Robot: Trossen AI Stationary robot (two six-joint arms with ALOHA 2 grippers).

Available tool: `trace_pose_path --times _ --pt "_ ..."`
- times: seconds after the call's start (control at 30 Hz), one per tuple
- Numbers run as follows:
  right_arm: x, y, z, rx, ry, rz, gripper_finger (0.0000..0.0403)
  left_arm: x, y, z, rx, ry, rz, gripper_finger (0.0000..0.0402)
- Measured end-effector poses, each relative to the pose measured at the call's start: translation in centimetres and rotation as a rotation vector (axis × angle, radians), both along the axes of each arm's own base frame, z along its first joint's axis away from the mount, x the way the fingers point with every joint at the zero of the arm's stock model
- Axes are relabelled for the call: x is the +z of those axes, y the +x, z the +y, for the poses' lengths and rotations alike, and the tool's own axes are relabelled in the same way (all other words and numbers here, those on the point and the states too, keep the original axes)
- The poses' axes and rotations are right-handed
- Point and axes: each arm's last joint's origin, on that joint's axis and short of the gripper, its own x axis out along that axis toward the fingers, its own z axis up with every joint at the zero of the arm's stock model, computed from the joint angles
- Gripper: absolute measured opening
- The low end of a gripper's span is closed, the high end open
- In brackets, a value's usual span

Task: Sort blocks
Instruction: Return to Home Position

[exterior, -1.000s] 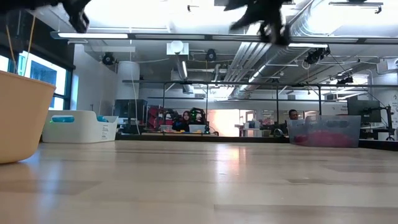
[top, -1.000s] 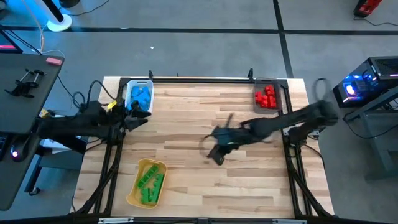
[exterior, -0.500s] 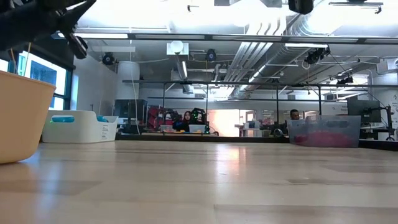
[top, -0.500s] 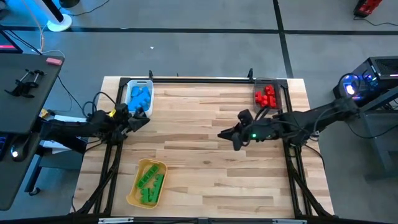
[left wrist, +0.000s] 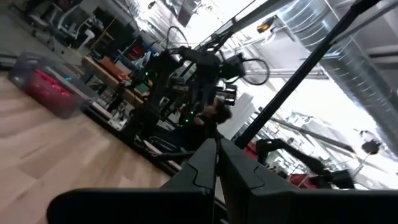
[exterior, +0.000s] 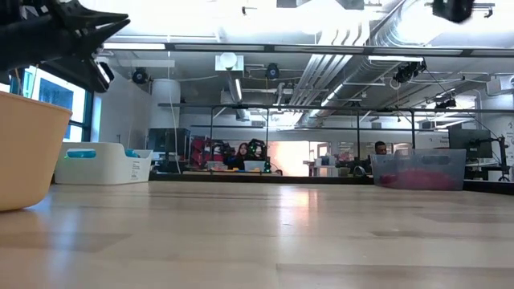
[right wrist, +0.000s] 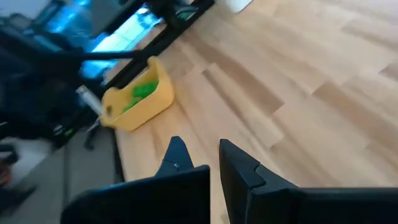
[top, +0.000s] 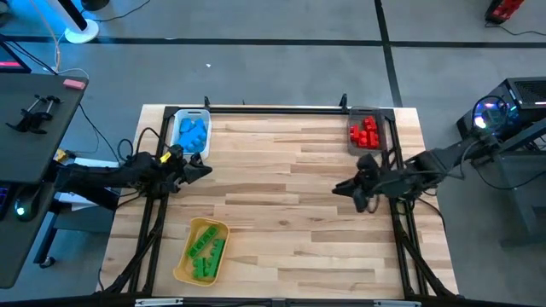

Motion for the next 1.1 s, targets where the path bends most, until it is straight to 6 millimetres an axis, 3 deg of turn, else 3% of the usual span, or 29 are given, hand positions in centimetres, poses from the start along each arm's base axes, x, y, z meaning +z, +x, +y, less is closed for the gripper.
trace_pose_path --times 0.2,0.4,0.53,0.77,1.1 --pt "-4.9 -3.3 -1.3 0.109 0.101 -0.212 0.0 0.0 0.0 0.0 -0.015 -0.057 0.003 0.0007" --pt "-9.6 -3.8 -3.2 0.155 0.107 -0.602 0.0 -0.1 0.0 0.0 -0.015 -0.057 0.01 0.0007" --pt "-11.8 -3.8 -4.6 0.193 0.069 -0.693 0.0 -0.1 0.0 0.0 -0.015 -0.057 0.011 0.0007" --pt "-12.7 -4.2 -5.6 0.283 -0.053 -0.709 0.0 -0.1 0.0 0.0 -0.015 -0.057 0.011 0.0007" --pt "-13.9 -4.5 -6.3 0.28 -0.196 -0.713 0.0 -0.1 0.0 0.0 -0.015 -0.057 0.01 0.0007"
